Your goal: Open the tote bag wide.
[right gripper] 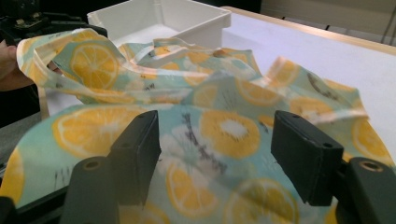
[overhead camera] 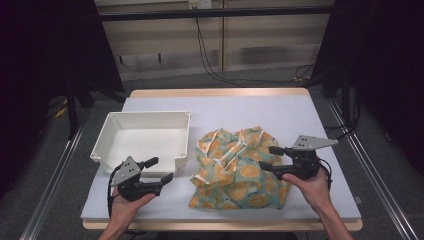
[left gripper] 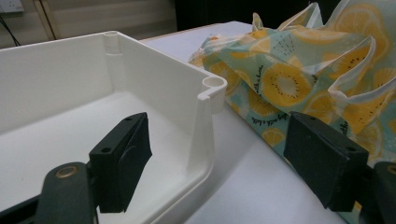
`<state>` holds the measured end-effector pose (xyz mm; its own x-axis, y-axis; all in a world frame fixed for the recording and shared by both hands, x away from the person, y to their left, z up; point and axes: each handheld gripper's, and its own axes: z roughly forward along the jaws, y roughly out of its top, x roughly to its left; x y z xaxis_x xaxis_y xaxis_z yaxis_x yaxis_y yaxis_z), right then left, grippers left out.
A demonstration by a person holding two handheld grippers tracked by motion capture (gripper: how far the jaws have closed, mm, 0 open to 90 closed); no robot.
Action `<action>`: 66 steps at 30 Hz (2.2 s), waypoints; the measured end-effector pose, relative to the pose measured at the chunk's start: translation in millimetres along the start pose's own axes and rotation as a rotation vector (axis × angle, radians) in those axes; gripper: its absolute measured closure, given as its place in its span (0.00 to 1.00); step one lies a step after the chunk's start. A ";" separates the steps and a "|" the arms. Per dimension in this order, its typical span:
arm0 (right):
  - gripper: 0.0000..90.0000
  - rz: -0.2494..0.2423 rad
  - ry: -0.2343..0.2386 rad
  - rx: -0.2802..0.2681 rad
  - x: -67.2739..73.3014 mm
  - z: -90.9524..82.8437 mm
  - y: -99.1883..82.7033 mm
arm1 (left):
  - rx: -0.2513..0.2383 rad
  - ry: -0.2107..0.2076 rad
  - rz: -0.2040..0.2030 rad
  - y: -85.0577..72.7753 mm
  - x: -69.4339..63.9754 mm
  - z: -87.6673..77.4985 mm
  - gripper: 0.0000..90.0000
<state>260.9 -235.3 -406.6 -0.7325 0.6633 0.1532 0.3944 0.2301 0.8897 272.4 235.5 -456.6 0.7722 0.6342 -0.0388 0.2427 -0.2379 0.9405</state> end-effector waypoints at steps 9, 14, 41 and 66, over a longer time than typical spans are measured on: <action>0.40 -0.031 0.046 0.054 -10.7 27.0 28.3 | 0.003 0.011 -0.020 -2.7 4.3 -0.1 0.25; 0.40 -0.044 0.062 0.096 -17.2 40.5 38.3 | 0.004 0.014 -0.016 -2.8 6.0 -0.1 0.25; 1.00 -0.078 0.176 0.268 -10.2 104.8 33.6 | 0.013 0.020 -0.023 -3.4 6.2 -0.9 0.25; 1.00 -0.069 0.154 0.014 -2.4 4.7 41.3 | -0.055 -0.065 -0.019 25.2 -9.4 2.9 0.44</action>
<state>281.5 -224.1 -372.3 -0.8345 0.5283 0.1567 0.3466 0.2820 0.8946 272.9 221.4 -433.5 0.8049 0.5884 -0.0770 0.2266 -0.1848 0.9563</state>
